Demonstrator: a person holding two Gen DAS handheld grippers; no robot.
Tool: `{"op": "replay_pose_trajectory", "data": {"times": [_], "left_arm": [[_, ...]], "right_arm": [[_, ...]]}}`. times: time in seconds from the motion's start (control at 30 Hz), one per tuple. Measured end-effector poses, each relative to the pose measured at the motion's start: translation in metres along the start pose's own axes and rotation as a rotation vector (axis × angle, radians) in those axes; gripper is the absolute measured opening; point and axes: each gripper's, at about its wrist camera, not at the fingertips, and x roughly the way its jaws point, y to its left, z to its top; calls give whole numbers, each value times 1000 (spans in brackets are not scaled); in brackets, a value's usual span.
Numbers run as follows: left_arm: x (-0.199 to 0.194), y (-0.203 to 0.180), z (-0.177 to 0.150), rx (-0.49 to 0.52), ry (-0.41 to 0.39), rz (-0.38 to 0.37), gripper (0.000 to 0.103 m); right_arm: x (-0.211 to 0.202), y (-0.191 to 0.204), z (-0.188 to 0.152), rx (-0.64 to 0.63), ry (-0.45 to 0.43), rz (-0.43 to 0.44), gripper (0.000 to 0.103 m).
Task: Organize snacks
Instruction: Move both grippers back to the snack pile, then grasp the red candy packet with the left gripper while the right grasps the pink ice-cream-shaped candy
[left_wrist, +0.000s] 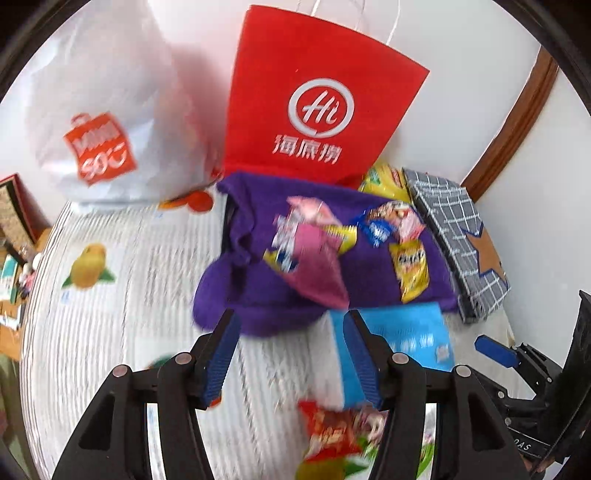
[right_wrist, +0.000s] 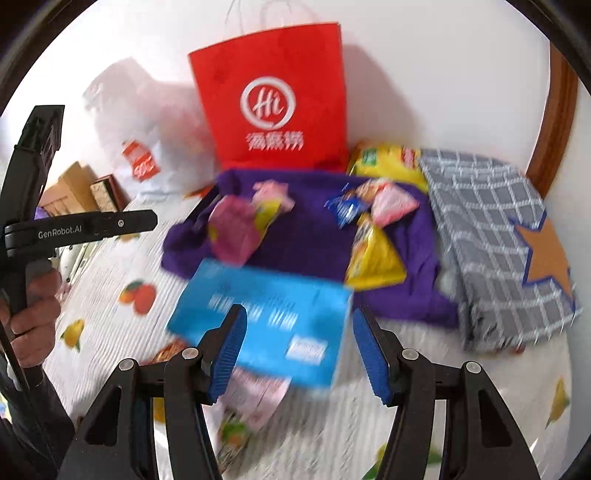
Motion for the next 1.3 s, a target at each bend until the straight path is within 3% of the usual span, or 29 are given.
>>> {"op": "replay_pose_trajectory", "data": {"times": [0.1,0.33,0.5,0.63,0.7,0.8,1.0,1.13,1.3], "left_arm": [[-7,6,-18,-8,8,3,56],[-21,17,-46,-14,7,7,56],[-25,28,-62,-35,12,3,56],[-25,36,-72,-46,21,4,56],[-23,38,-74,-54,25,4,56],[-20,38,-79,-61,30,-3,56],[-12,28,-83,-57,42,-33,56],[3,11,-86,-39,71,-55,56],[26,-12,-87,-2,113,-72,56]], "right_arm": [[1,16,-14,-3,21,53,60],[24,62,-23,-155,113,59,55],[46,84,-28,-281,195,-17,55],[60,85,-41,-347,261,-56,45],[61,86,-48,-371,272,-81,32],[53,84,-53,-374,244,-69,24],[13,62,-53,-274,133,-24,24],[-22,37,-57,-193,27,-45,24],[-47,-8,-75,-70,-42,-110,24]]}}
